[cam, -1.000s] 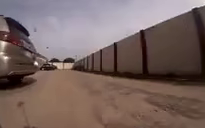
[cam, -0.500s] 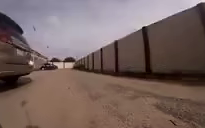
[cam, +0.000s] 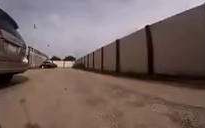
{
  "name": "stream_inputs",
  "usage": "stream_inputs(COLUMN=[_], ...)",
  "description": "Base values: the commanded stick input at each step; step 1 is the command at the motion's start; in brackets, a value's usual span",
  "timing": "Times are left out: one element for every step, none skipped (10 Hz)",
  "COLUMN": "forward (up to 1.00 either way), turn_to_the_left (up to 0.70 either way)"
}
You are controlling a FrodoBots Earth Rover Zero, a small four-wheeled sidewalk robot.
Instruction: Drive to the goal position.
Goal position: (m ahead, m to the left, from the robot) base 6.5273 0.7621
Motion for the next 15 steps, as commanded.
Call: stream_inputs(forward=[0.70, 0.70, 0.70, 0.70, 0.70, 0.70, 0.70, 0.70, 0.70, 0.70, 0.70, 0.70, 0.70, 0.70, 0.70], turn_to_the_left=[0.00, 0.00, 0.00, 0.00, 0.00, 0.00, 0.00, 0.00, 0.00, 0.00, 0.00, 0.00, 0.00, 0.00, 0.00])
